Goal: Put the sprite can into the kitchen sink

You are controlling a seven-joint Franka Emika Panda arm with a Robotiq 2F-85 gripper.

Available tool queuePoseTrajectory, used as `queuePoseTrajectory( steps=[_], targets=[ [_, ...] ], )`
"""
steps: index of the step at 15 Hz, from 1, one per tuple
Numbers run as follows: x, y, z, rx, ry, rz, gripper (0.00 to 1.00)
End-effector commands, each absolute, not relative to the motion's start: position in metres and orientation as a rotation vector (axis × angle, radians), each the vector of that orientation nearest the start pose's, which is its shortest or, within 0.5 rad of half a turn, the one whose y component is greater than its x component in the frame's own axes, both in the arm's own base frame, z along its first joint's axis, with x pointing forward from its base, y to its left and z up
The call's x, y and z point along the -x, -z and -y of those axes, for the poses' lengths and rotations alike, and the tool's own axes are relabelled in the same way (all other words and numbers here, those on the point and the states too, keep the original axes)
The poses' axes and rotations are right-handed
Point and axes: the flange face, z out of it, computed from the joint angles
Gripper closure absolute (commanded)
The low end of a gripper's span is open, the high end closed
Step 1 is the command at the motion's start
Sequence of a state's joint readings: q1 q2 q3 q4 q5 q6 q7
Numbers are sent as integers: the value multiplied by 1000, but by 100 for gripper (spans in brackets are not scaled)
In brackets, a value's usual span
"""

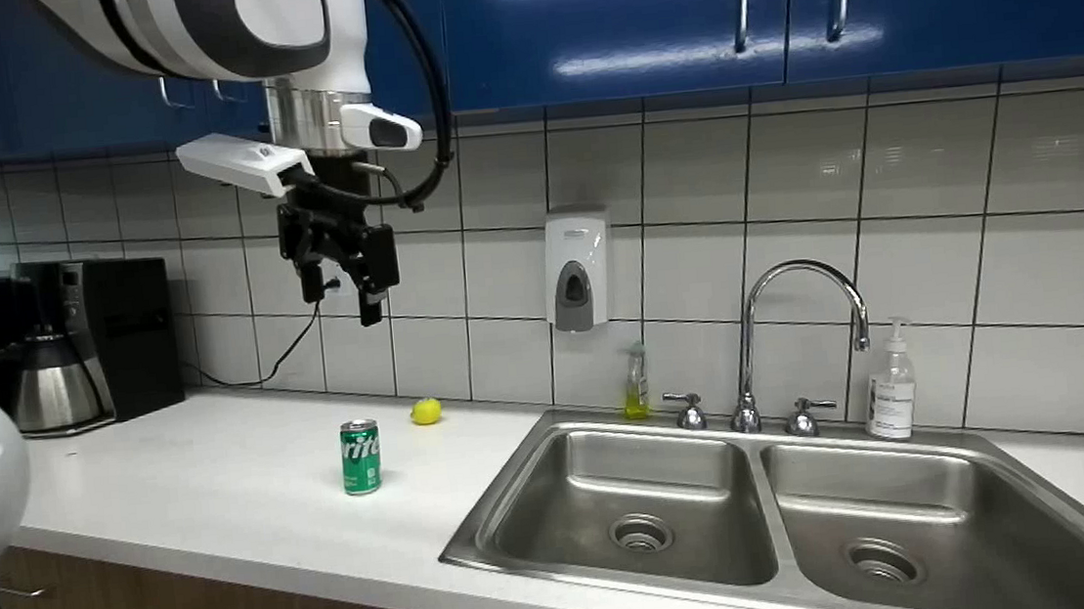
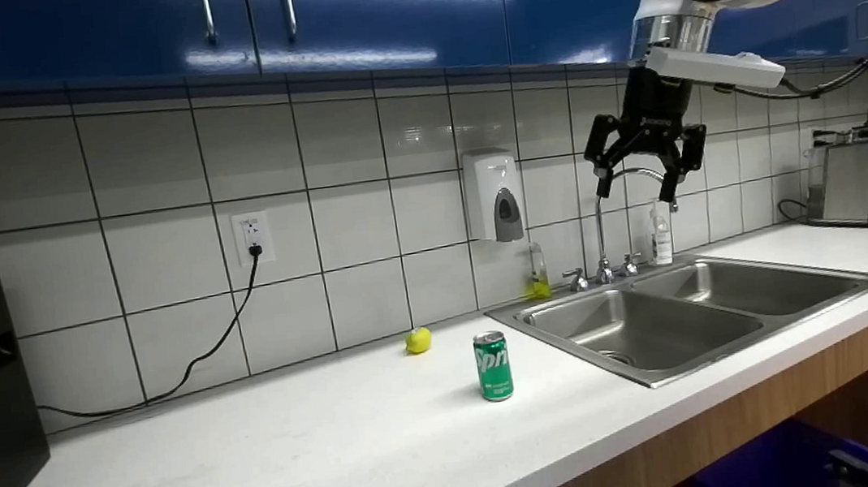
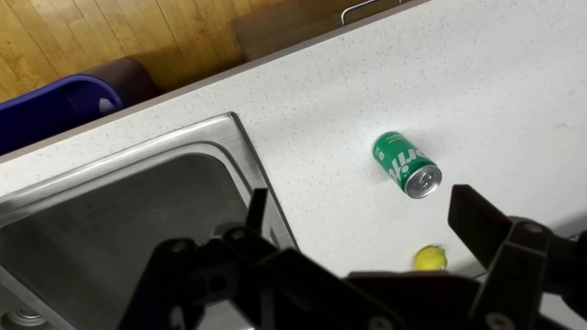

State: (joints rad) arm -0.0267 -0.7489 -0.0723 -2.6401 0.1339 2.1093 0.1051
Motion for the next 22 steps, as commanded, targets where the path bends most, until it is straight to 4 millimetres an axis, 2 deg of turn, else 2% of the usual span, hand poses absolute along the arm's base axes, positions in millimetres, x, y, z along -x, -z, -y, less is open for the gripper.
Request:
queuePoseTrajectory(
  steps=[1, 4, 12, 22],
  targets=[
    [-344, -493, 29, 2929, 315, -363, 0],
    [-352, -480, 18, 2936, 286, -306, 0],
    [-382, -423, -49, 2965, 224, -73, 0],
    [-444, -359, -106, 2995, 296, 98, 0]
  ],
)
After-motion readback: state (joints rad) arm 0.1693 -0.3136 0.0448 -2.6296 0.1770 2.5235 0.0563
